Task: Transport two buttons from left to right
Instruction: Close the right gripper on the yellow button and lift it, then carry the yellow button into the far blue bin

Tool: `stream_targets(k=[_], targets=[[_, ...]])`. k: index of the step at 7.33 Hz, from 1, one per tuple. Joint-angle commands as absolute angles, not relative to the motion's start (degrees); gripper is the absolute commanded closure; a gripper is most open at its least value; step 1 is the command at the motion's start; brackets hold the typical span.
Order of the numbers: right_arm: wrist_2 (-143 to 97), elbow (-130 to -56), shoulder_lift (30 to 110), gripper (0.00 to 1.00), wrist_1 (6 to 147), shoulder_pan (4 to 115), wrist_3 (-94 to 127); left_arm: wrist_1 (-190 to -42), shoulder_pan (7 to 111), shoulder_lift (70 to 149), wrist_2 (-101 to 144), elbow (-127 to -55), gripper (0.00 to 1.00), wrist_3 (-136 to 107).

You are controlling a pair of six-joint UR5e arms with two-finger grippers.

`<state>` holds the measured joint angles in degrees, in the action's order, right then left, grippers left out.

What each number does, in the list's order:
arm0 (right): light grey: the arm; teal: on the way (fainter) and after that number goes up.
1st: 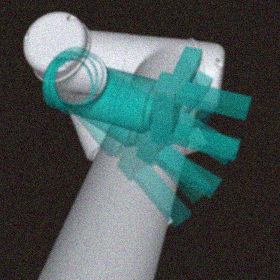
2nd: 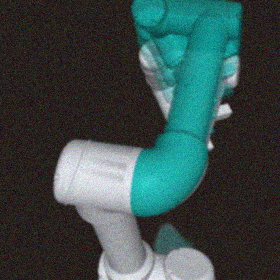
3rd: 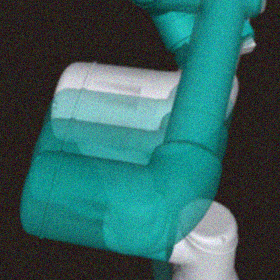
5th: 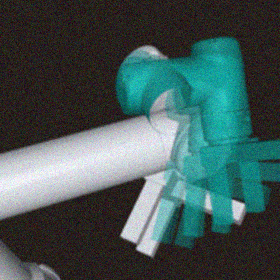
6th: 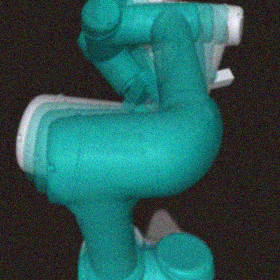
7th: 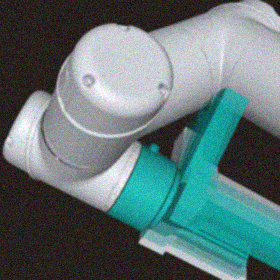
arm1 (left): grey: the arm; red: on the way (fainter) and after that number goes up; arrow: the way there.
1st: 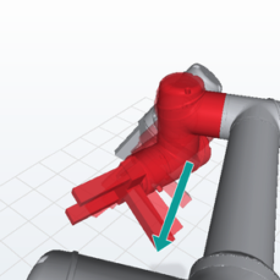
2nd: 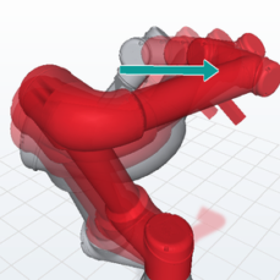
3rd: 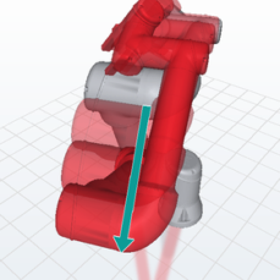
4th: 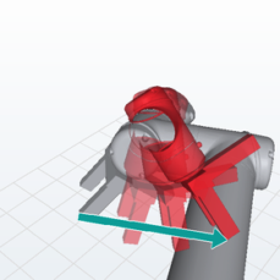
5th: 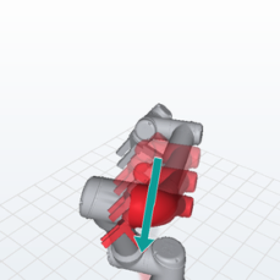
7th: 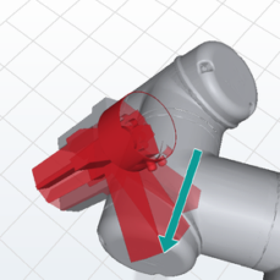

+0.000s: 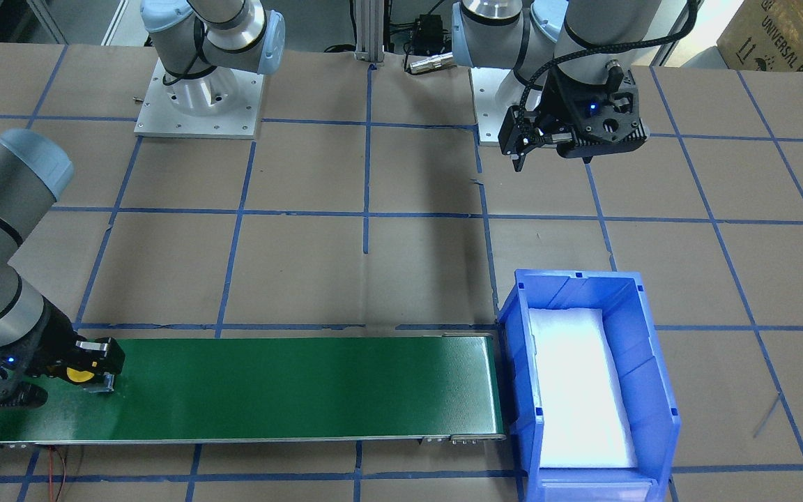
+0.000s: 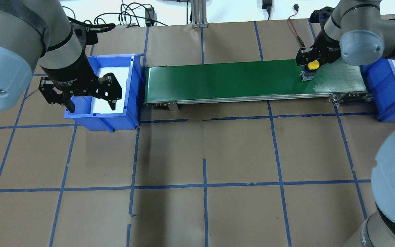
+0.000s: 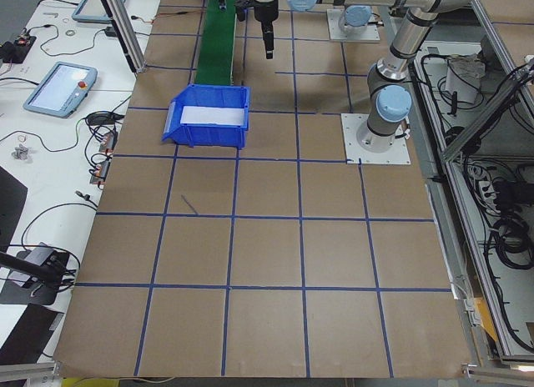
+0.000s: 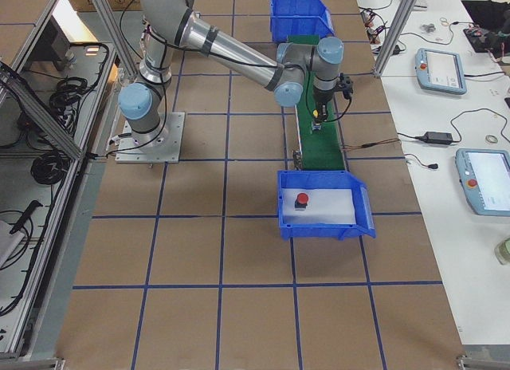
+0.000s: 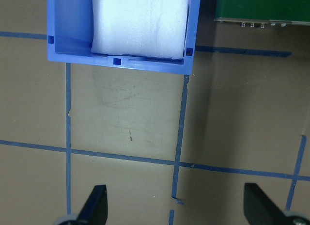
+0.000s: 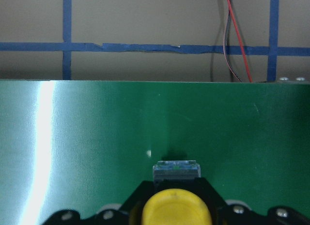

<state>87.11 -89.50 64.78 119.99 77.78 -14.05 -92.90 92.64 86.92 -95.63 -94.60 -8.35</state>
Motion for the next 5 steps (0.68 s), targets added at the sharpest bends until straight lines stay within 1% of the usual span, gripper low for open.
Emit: stream_targets(k=[1, 3, 5], targets=[[87.1, -88.8, 65.0, 0.61, 120.1, 77.7, -14.1, -92.9, 92.6, 86.9, -95.6, -94.6, 0.0, -8.3], [90.1, -86.8, 66.6, 0.61, 120.1, 76.3, -19.0, -92.9, 92.6, 86.9, -95.6, -94.7, 0.0, -8.3], [86.9, -86.6, 69.9, 0.6, 120.1, 67.2, -24.1, -92.9, 92.6, 86.9, -95.6, -94.7, 0.0, -8.4]])
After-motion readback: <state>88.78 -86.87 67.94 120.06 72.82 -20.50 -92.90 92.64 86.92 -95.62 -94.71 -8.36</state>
